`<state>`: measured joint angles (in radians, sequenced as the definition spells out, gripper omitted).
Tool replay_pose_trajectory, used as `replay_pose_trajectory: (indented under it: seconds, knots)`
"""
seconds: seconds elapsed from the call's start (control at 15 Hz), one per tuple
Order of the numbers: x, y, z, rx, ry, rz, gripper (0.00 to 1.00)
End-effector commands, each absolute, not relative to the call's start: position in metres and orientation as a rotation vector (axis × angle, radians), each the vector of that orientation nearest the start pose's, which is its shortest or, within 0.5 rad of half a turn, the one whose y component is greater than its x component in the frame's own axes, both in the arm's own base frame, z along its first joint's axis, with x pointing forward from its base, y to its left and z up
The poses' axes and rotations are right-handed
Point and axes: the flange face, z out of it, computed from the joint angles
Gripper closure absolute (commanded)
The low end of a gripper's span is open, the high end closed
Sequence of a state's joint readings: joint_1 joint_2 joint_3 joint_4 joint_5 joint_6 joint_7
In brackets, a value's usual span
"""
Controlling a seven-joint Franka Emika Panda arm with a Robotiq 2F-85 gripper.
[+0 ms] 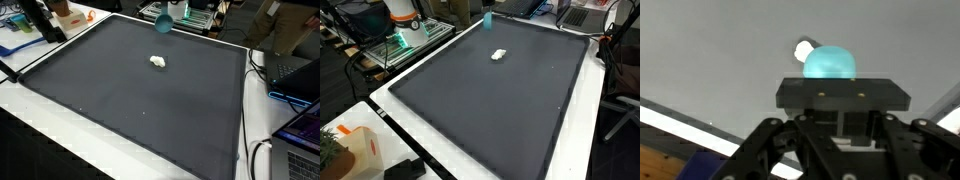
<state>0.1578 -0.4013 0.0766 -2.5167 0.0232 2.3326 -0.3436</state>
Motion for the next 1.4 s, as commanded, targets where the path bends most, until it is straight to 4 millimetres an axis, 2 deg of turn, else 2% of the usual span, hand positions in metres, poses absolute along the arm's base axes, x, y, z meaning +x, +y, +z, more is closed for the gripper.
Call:
replay_pose_trajectory:
  seconds: [0.0,0.2,0.27,0.33,0.47,0.53,1.0,1.33]
  knots:
    - [0.44,0.098,0.422,-2.947,-1.1,-0.317,0.77]
    - [0.444,0.088,0.398,-2.855,-1.29,-0.192,0.77]
    - [0.445,0.084,0.396,-2.819,-1.313,-0.192,0.77]
    - [0.441,0.089,0.4,-2.888,-1.239,-0.228,0.52]
    - [0.445,0.083,0.392,-2.855,-1.286,-0.206,0.52]
    - [0.446,0.082,0.392,-2.85,-1.294,-0.203,0.77]
    - [0.452,0.106,0.385,-2.863,-1.394,-0.326,0.77]
    - [0.456,0.119,0.369,-2.838,-1.425,-0.302,0.77]
